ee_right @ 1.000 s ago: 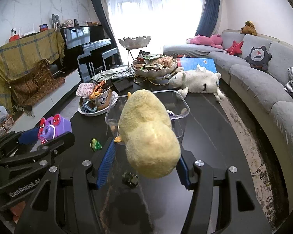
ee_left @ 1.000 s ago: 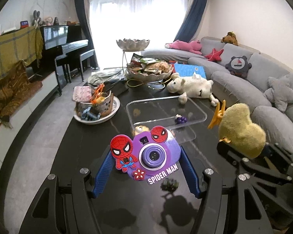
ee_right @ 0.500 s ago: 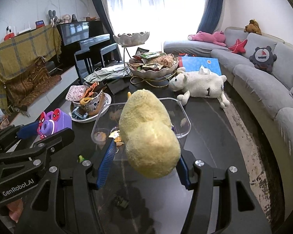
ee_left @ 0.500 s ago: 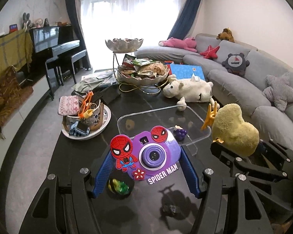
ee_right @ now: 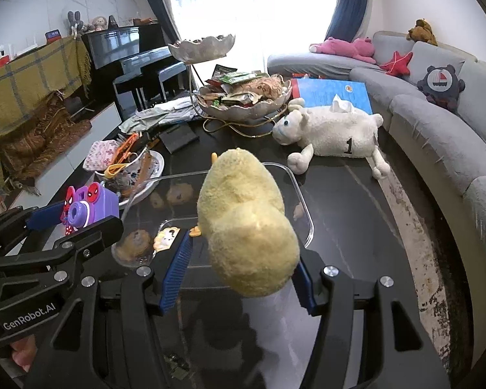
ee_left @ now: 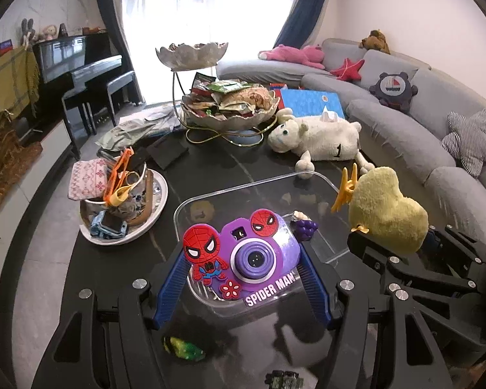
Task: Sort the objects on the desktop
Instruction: 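Carry the Spider-Man keychain in the left tool and duck in the right tool over the box, then open the left tool to drop the keychain into the box while the right tool drops the duck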
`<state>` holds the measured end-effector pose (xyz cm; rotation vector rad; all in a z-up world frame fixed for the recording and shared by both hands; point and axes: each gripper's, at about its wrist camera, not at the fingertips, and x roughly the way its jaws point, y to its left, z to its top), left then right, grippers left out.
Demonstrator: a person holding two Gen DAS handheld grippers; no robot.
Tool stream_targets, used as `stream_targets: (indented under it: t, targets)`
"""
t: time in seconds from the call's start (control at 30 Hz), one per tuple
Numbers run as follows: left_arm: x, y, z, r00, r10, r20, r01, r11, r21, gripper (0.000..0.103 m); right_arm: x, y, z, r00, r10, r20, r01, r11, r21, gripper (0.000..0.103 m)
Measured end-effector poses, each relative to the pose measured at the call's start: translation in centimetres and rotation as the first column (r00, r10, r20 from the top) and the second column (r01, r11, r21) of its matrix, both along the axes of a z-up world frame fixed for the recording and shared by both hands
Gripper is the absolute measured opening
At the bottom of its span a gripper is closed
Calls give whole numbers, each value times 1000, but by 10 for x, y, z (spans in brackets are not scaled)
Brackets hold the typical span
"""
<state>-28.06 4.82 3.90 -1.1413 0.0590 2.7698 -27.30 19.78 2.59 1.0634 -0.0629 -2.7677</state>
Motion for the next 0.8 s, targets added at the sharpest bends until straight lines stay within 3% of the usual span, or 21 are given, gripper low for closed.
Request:
stream_targets:
  t: [0.5, 0.6, 0.8]
  targets:
    - [-36, 6, -18, 998, 26, 48, -24, 999, -46, 65, -38, 6, -18, 999, -21, 29, 20, 999, 26, 56]
    - [-41, 4, -21, 996, 22, 88, -20, 1000, -23, 65, -38, 4, -17, 999, -32, 16, 32, 998, 54, 56]
    - [-38, 1, -16, 996, 7, 93, -7, 1000, 0, 70, -35, 6, -15, 1000, -22, 21, 21, 999, 34, 57]
